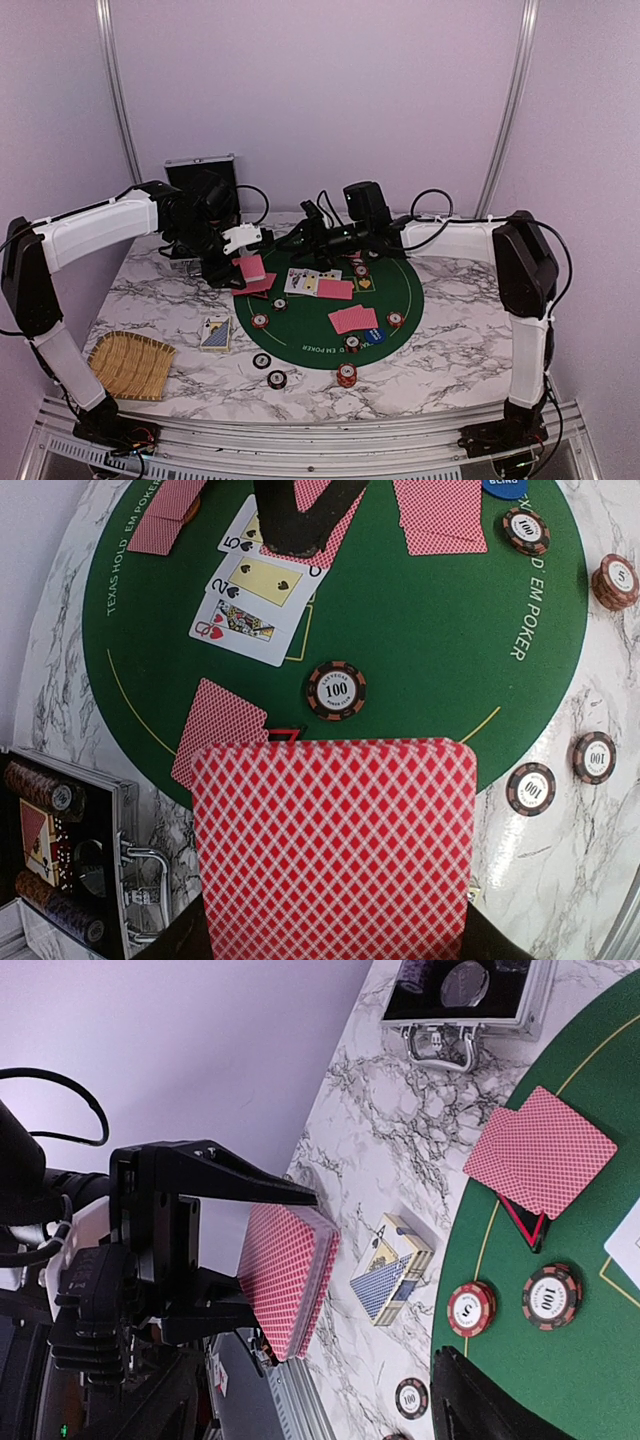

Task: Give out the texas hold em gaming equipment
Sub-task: Pick up the poker card from the face-down deck piles.

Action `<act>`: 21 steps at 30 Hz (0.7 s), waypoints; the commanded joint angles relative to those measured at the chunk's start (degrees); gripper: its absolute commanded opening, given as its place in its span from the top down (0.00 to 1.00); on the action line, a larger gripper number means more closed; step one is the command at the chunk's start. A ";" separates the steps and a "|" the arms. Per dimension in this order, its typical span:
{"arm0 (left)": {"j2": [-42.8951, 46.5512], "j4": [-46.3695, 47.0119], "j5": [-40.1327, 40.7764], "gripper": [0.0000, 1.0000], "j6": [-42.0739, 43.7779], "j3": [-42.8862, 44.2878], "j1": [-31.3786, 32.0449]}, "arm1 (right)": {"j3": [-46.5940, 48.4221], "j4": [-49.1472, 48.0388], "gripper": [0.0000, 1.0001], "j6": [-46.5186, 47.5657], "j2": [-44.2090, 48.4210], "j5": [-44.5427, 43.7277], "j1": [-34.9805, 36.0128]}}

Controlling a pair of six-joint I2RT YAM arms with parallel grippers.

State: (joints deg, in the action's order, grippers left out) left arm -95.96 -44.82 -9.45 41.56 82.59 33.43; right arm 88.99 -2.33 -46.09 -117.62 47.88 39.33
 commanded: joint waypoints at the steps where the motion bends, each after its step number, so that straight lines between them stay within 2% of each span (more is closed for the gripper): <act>1: -0.50 0.75 -1.21 1.00 -0.67 2.35 0.06 | 0.20 -7.26 0.21 -4.84 -1.51 2.31 1.05; 15: -0.93 0.70 -2.04 1.00 -0.97 3.72 0.06 | 2.70 -11.02 0.22 -8.66 -5.99 3.57 4.05; 21: -1.00 0.71 -2.29 1.00 -0.96 3.98 0.10 | 8.61 -9.14 0.22 -8.91 -10.18 3.90 5.77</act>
State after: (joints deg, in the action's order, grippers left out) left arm -96.42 -44.66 -10.31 41.10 84.58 33.43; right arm 92.29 -10.63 -54.06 -125.64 50.98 43.70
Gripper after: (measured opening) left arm 0.659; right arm 0.779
